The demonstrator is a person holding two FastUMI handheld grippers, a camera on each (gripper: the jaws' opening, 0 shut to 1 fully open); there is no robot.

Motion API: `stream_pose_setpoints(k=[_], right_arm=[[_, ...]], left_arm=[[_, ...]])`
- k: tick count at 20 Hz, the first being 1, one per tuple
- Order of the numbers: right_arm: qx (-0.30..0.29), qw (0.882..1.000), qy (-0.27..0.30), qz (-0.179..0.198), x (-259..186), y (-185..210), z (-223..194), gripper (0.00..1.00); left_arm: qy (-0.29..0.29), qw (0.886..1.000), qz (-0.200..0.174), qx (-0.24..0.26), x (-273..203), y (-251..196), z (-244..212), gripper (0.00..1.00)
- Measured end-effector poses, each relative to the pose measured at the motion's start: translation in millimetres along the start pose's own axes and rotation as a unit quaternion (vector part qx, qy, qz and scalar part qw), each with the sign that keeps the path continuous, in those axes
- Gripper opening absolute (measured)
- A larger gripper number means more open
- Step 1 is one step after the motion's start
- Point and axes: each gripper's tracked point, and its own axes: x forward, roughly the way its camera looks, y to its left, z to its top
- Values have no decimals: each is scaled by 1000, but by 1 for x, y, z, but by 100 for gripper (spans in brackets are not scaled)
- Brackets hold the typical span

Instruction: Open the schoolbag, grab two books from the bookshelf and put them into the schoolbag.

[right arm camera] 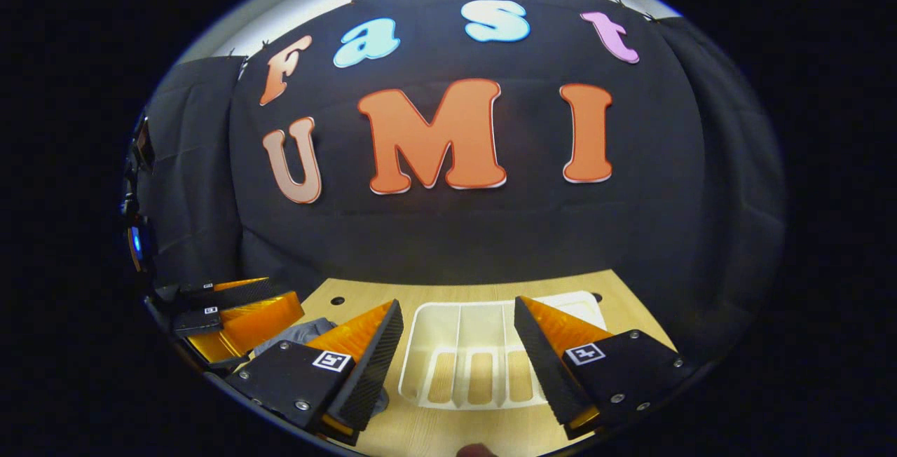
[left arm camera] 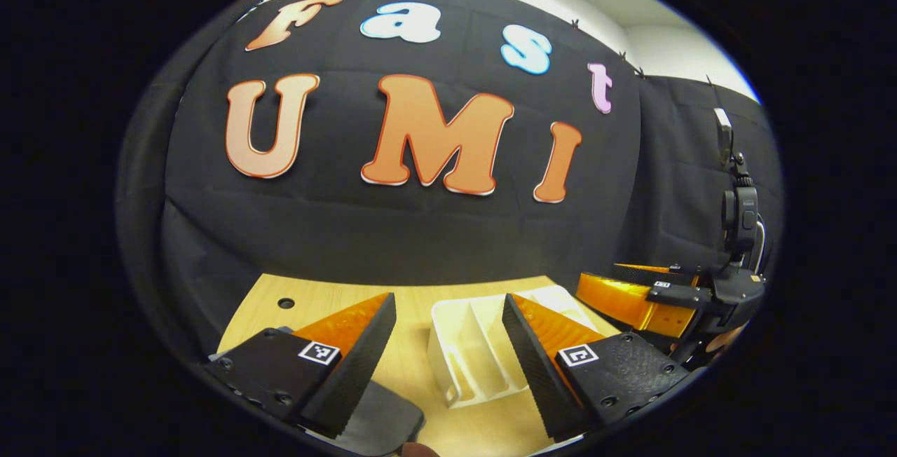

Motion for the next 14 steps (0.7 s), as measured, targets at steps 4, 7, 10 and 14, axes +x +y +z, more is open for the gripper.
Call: stream_pose_setpoints(k=[4, 7, 10, 14], right_arm=[[-29, 998, -54, 26, -8, -5, 27, 95], [-45, 994, -90, 35, -16, -8, 37, 95], [-57, 989, -128, 53, -14, -3, 42, 95], [-71, 987, -119, 77, -22, 4, 29, 95]], left_arm=[[-73, 997, 20, -28, -4, -14, 16, 98], [-174, 984, 39, -3, -13, -15, 47, 97], [-179, 982, 59, 29, -16, -12, 50, 96], [-180, 980, 81, 33, -14, -13, 49, 94]])
